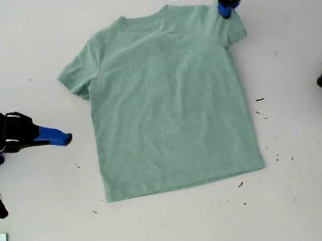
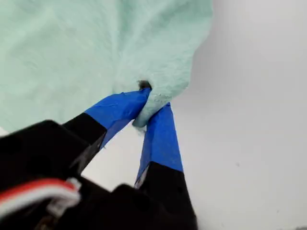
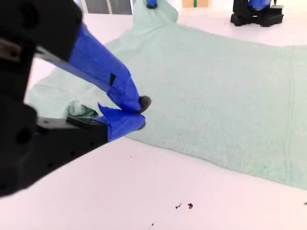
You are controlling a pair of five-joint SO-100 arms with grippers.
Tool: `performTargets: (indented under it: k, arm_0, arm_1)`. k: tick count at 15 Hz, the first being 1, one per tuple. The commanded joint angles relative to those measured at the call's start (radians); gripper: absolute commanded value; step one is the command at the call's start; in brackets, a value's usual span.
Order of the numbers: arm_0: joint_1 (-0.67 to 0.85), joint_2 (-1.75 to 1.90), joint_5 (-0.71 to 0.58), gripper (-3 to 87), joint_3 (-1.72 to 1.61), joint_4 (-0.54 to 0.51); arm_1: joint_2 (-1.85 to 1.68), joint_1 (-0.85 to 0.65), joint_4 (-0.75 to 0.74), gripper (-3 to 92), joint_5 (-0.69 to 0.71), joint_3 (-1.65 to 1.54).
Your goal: Fold t shirt
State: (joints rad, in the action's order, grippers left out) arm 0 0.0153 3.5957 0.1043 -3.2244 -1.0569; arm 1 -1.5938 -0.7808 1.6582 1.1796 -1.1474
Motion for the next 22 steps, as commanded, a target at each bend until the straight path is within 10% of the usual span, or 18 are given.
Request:
performTargets:
  k: [1, 6, 9, 17, 22]
  arm_0:
    - [-0.018, 0.008, 0.011, -0.1, -0.005, 0.008]
    - [-0.012, 0.008, 0.017, -0.1, -0.005, 0.008]
    - [-0.006, 0.008, 0.021, -0.1, -0.005, 0.008]
    - [0.008, 0.008, 0.025, 6.8, -0.003, 0.006]
    - [0.037, 0.008, 0.025, 0.1, -0.006, 0.009]
  arm_1:
    - [0.092, 0.172, -0.015, 0.3, -0.114, 0.268]
    - [0.342, 0.370, -0.359, 2.3, -0.325, 0.225]
    - [0.472, 0.448, -0.514, 35.8, -0.357, 0.247]
    - [-0.472, 0.325, -0.087, 17.4, -0.336, -0.202]
    - [-1.138, 0.160, -0.380, 2.5, -0.333, -1.388]
